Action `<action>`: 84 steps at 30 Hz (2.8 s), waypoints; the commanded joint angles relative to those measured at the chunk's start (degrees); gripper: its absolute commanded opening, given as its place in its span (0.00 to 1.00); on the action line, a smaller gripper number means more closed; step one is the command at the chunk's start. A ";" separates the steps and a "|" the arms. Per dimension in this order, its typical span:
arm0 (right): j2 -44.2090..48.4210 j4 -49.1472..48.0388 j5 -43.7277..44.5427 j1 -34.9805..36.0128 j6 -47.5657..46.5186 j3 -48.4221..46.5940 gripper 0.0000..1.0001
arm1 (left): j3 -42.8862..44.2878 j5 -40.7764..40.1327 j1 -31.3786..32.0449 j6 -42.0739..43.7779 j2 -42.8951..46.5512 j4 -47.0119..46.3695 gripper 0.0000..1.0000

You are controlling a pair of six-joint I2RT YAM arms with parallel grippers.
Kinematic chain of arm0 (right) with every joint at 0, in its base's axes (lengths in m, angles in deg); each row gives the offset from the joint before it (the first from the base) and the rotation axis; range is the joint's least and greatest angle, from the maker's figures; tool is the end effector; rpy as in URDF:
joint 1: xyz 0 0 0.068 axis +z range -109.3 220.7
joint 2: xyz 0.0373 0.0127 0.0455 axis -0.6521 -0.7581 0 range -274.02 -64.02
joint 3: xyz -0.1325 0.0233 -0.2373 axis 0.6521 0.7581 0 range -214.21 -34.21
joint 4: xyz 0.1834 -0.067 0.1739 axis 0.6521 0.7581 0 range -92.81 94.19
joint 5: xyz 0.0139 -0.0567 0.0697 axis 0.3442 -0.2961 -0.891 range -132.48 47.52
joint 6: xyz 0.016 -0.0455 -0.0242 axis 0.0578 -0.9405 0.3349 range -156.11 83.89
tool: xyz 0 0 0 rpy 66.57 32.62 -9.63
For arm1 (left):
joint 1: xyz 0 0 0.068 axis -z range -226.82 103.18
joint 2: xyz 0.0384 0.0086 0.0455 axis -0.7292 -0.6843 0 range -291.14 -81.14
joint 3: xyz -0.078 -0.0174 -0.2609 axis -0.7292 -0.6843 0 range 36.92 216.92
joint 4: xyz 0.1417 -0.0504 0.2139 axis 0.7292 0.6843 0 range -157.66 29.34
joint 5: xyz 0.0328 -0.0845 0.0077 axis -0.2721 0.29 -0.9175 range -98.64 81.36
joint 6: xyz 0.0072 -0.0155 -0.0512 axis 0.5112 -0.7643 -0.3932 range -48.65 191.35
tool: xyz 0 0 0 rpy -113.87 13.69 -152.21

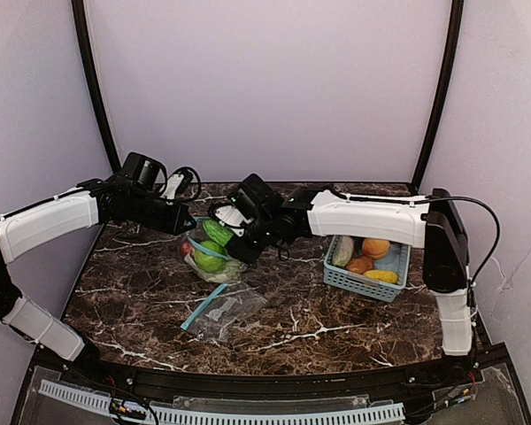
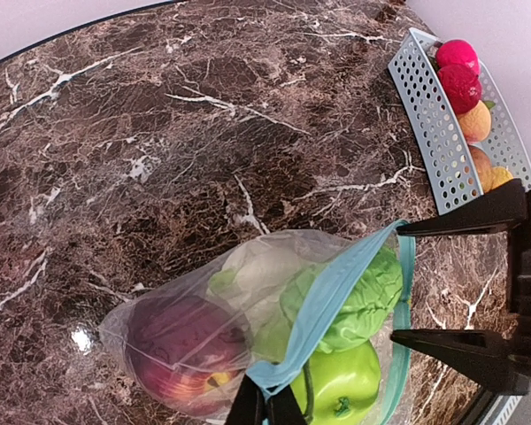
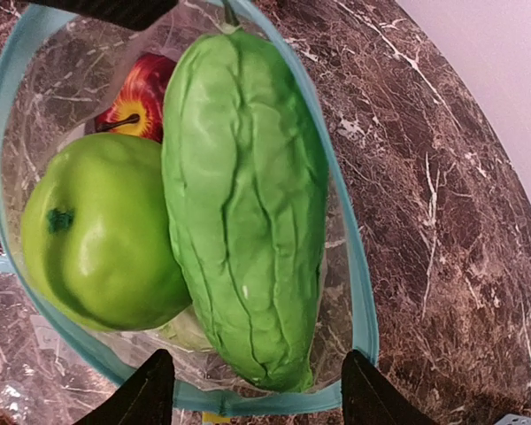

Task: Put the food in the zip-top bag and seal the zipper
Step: Place the fake vegetable in the zipper food storage bag, then adjust the zipper food storage bag at the center of the board.

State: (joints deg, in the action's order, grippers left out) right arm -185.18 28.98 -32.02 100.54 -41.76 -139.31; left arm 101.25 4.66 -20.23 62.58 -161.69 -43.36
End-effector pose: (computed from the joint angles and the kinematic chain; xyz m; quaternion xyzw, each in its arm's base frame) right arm 0.2476 0.4134 0.2485 -0.4750 0.7993 0.0874 0.3575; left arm 0.2748 -0.1467 0.2925 0.1876 0.8837 -0.2265 0.3641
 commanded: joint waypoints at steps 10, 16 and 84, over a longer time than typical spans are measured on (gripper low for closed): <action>15.45 -2.77 -6.25 -0.35 9.61 9.71 0.82 | -0.08 -1.70 -0.27 0.42 1.40 0.40 0.01; 18.45 -9.62 -2.12 1.58 19.38 18.30 0.79 | -0.09 -1.47 -0.22 0.38 1.33 0.40 0.01; 17.69 1.44 -8.73 3.36 16.33 16.77 0.00 | -0.70 4.10 0.30 6.94 9.82 -4.14 0.57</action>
State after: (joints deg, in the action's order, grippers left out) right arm -169.53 32.83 -39.30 104.03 -24.58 -123.09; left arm 100.90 10.91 -20.19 67.41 -158.44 -45.42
